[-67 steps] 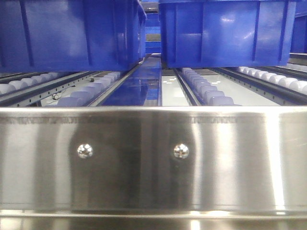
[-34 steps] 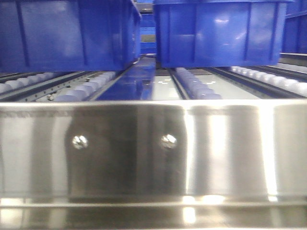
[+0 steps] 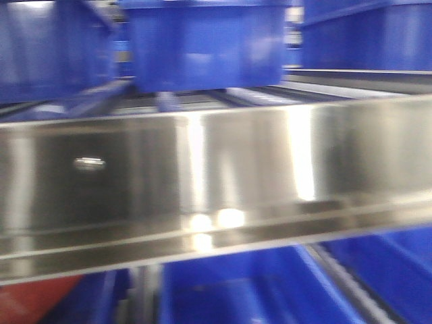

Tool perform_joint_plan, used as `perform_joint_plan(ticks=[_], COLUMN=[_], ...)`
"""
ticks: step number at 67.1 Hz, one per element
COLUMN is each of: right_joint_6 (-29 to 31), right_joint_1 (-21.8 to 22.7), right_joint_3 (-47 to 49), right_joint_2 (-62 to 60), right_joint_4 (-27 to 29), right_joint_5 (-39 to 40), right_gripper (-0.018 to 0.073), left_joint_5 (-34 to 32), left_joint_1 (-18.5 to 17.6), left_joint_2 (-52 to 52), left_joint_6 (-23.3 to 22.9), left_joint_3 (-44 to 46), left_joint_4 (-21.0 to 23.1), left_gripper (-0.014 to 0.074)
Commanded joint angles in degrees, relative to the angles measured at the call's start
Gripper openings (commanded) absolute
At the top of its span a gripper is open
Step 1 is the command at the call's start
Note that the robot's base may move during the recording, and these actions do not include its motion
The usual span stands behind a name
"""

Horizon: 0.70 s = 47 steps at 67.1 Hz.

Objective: Move blue bin to conveyor side
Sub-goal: 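Drive the base to the conveyor while holding the bin with both grippers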

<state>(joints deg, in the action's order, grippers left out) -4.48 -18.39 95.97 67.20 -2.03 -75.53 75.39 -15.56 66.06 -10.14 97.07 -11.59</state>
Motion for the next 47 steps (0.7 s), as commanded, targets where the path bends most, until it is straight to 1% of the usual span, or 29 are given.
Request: perform_joint_plan(ticks=[1,17,47], right_joint_6=[1.3,1.3,1.3], right_joint_1=[0.0,0.0,0.0], right_joint_3=[1.1,1.1,1.1], right_joint_2=[-0.9,-0.9,-0.9], right_joint_4=[0.6,0.6,0.6], right_joint_5=[5.9,8.4,8.4], right_gripper=[-0.0077,-0.0077,-0.0077], left_joint_5=[-5.4,-5.4,-5.4], left_joint_1=[-0.7,-0.7,-0.7], left_joint_2=[-0.8,-0.8,-0.8], left_joint_6=[0.6,0.6,0.6], left_joint_3=[1.3,1.3,1.3], left_joint_4=[1.7,1.7,1.7], left_gripper=[-0.0018,-0.0018,-0.0018])
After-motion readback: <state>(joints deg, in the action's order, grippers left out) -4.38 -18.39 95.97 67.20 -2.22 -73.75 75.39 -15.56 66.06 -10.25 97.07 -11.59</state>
